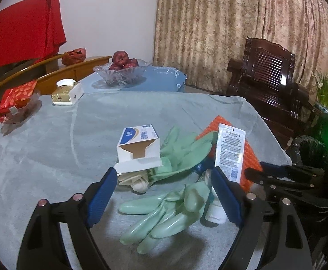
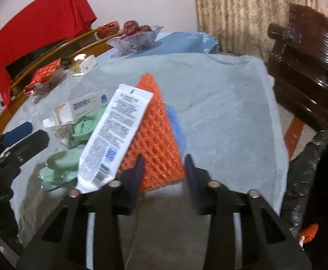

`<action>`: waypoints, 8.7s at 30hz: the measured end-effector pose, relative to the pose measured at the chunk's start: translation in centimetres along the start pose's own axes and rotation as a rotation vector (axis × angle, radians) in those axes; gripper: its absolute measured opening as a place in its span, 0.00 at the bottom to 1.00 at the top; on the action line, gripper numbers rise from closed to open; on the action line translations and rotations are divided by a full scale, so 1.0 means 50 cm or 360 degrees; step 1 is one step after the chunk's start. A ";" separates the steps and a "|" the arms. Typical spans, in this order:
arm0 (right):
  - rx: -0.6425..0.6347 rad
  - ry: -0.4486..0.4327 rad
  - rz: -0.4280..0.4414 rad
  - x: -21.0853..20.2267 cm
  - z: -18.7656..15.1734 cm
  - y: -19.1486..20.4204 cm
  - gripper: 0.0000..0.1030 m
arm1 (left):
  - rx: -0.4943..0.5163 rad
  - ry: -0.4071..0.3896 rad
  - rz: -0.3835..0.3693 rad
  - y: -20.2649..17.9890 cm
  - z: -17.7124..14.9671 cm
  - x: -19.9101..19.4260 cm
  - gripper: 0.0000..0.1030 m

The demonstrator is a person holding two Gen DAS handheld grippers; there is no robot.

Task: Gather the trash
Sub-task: 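Grasp the orange foam net with the right gripper and lift it, then reach the left gripper toward the green rubber glove while the right gripper holds the net, then grasp the green rubber glove with the left gripper and lift it, then carry the glove and foam net over the bin and open both grippers, then move both tools back to the table toward the white tube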

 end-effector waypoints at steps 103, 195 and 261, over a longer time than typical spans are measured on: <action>0.0219 -0.0195 -0.0222 -0.232 -0.061 -0.099 0.10 | 0.0213 0.0223 -0.0262 -0.107 -0.065 0.029 0.48; 0.0355 -0.0490 -0.0398 -0.462 -0.071 -0.232 0.10 | 0.0192 -0.0060 -0.0477 -0.294 0.144 -0.135 0.14; 0.0214 -0.0308 -0.0280 -0.307 -0.090 -0.076 0.88 | 0.0048 0.0297 -0.0369 -0.102 -0.060 0.027 0.37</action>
Point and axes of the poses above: each gripper's, at about its wrist camera, not at the fingertips, and x roughly the way its jaws point, y to its left, z to its top, the point moved 2 cm from there along x, roughly the way its jaws point, and after that the axes turned 13 degrees about x, right-handed, at the moved point
